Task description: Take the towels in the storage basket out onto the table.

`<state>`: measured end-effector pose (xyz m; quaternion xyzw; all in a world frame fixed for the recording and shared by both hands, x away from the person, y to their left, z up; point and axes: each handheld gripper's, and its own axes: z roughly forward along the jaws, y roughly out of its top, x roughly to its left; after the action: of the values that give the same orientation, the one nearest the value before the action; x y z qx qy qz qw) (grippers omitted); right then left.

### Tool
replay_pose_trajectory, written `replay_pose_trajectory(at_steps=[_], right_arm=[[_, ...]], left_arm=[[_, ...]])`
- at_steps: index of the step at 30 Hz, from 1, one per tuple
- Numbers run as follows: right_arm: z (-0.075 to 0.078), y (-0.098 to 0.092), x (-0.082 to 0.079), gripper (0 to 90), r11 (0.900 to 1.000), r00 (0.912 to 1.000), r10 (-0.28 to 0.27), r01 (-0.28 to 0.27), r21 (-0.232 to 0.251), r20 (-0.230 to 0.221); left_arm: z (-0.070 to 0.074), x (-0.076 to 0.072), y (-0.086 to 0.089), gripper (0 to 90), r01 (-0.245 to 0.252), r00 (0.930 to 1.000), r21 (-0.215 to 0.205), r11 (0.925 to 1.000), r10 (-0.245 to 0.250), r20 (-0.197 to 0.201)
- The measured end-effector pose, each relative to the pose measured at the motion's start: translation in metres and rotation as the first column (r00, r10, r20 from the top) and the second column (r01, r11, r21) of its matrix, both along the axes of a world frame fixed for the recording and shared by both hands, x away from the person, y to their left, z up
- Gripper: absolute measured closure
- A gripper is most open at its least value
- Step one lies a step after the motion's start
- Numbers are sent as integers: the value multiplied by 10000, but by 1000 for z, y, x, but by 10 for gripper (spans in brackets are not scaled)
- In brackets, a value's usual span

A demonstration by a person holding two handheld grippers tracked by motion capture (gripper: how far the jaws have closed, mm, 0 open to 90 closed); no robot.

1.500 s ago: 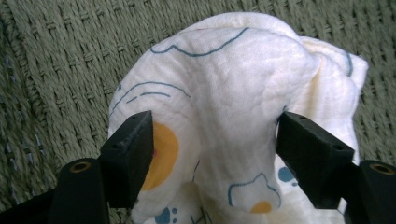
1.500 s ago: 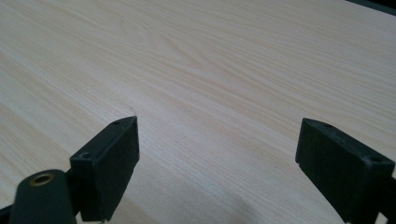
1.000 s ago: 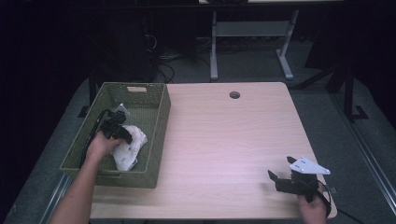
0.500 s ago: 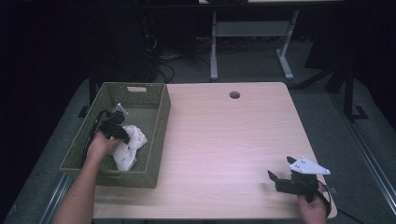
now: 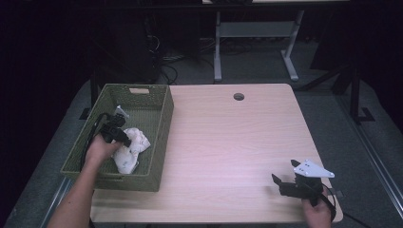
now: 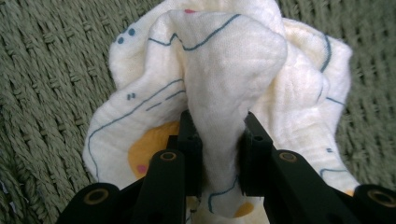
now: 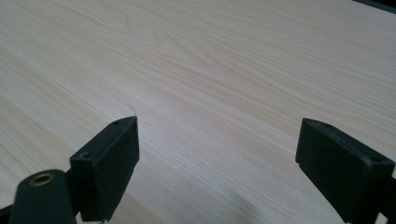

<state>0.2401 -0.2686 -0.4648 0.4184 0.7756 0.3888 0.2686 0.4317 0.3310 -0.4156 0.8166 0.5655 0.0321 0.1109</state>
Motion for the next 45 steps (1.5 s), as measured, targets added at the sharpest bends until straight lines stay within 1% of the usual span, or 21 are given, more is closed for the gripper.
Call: replay_pose_trajectory(at_steps=[1, 4, 6, 7, 9, 11, 14, 17, 19, 21, 22, 23, 25, 26, 31, 36, 37, 41, 42, 43, 45], right_arm=[[0, 0, 0, 130, 10000, 10000, 1, -1, -32, -30], [-1, 0, 1, 130, 10000, 10000, -16, 16, -58, -39], [-1, 0, 1, 130, 10000, 10000, -3, 3, -67, -29], [-1, 0, 1, 130, 10000, 10000, -29, 29, -65, -38], [-1, 1, 0, 130, 10000, 10000, -59, 59, -50, -39], [0, 1, -1, 130, 10000, 10000, -25, 25, -34, 7], [0, 2, 0, 130, 10000, 10000, 4, -4, -90, 57], [-2, 2, 1, 130, 9999, 9999, -78, 78, -96, -64], [-2, 3, 1, 130, 9999, 9999, -87, 86, -137, -63], [-2, 3, 1, 130, 9999, 9999, -110, 109, -132, -59], [-2, 2, 1, 130, 9999, 9999, -111, 110, -123, -51], [-2, 2, 1, 131, 9999, 9999, -120, 119, -119, -49], [-2, 2, 2, 131, 9999, 9999, -143, 142, -95, -44], [-2, 1, 2, 131, 9999, 9999, -148, 147, -84, -43], [-2, 0, 2, 130, 9998, 9999, -144, 144, -115, 3], [-2, 0, 2, 131, 9998, 9999, -158, 158, -137, 8], [-2, 0, 2, 130, 9998, 9999, -165, 165, -103, 3], [-1, -1, 1, 131, 9998, 9998, -199, 199, -24, 23], [-1, -1, 2, 131, 9998, 9998, -178, 178, -35, 53], [-1, -1, 2, 131, 9998, 9998, -176, 176, -58, 59], [-1, -1, 1, 131, 9998, 9998, -170, 170, -63, 63]], left_arm=[[2, 0, 3, 741, -60, 10000, -149, 9999, 60, 14], [10, -2, 15, 742, -276, 9993, -917, 9954, 298, 225], [15, -6, 19, 742, -417, 9979, -1487, 9880, 485, 428], [18, -8, 20, 742, -415, 9975, -1764, 9834, 508, 482], [23, -12, 20, 742, -270, 9966, -1979, 9798, 418, 711], [31, -19, 19, 741, -13, 9936, -2351, 9720, 279, 1098], [40, -25, 19, 741, 158, 9906, -2613, 9651, 205, 1355], [53, -30, 21, 742, 423, 9875, -2760, 9602, 18, 1573], [60, -31, 23, 742, 470, 9860, -3009, 9525, 41, 1668], [69, -33, 27, 742, 505, 9845, -3306, 9424, 87, 1751], [73, -35, 28, 742, 476, 9824, -3501, 9355, 195, 1857], [77, -36, 30, 742, 495, 9816, -3566, 9329, 204, 1896], [80, -37, 31, 742, 506, 9813, -3641, 9300, 214, 1911], [81, -37, 32, 742, 498, 9811, -3630, 9305, 225, 1922], [84, -38, 36, 741, 496, 9821, -4125, 9096, 308, 1859], [86, -38, 38, 741, 503, 9834, -4330, 9000, 310, 1787], [87, -38, 38, 741, 479, 9831, -4451, 8942, 366, 1794], [95, -40, 39, 741, 573, 9800, -4568, 8877, 373, 1955], [97, -41, 39, 740, 569, 9788, -4672, 8823, 430, 2004], [99, -41, 38, 741, 609, 9787, -4726, 8792, 405, 2015], [102, -41, 38, 741, 675, 9789, -4753, 8772, 338, 2015]])
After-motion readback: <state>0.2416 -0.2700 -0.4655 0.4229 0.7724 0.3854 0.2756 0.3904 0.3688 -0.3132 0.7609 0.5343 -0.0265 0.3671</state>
